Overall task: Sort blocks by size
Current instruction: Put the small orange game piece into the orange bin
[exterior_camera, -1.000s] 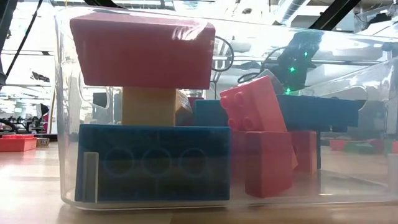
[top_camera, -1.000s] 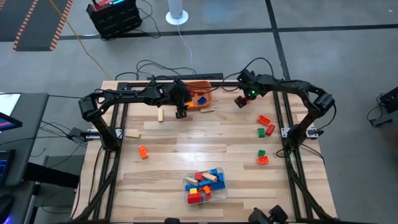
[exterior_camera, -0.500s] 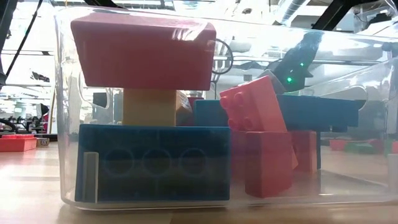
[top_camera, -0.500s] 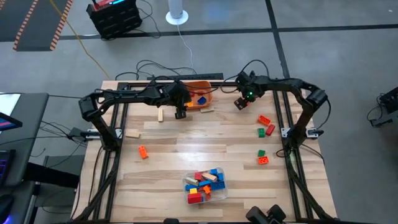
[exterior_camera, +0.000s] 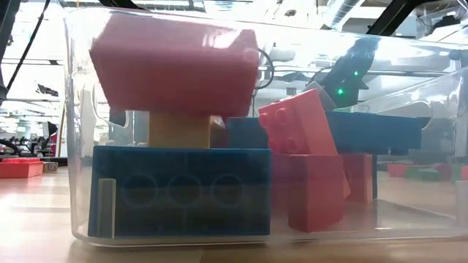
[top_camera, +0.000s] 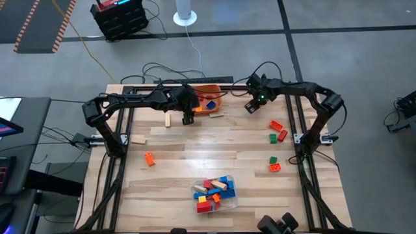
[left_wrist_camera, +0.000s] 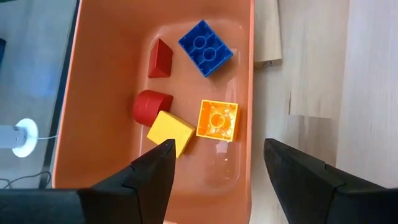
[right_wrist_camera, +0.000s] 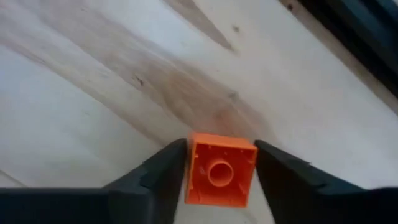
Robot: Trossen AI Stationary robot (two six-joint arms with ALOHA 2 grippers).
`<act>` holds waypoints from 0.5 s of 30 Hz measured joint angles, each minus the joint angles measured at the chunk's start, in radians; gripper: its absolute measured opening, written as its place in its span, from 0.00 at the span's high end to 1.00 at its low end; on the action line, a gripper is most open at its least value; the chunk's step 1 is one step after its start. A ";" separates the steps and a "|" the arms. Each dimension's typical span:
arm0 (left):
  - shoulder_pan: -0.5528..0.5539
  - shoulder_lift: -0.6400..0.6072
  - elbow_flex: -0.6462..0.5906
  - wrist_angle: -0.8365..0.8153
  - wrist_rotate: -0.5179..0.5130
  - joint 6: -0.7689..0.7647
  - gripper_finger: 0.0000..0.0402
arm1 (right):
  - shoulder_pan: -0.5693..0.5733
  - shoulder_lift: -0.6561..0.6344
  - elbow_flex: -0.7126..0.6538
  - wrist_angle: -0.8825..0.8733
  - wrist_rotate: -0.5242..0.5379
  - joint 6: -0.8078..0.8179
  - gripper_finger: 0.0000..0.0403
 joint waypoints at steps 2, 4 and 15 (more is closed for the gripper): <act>0.000 0.000 0.000 -0.001 0.000 -0.004 0.41 | 0.000 -0.004 0.000 -0.003 0.002 -0.015 0.56; 0.000 0.000 0.000 -0.008 0.000 -0.005 0.41 | 0.002 -0.006 0.002 -0.003 0.000 -0.030 0.64; -0.004 -0.001 0.000 -0.153 0.000 -0.010 0.41 | 0.076 -0.032 -0.002 -0.014 -0.161 -0.062 0.64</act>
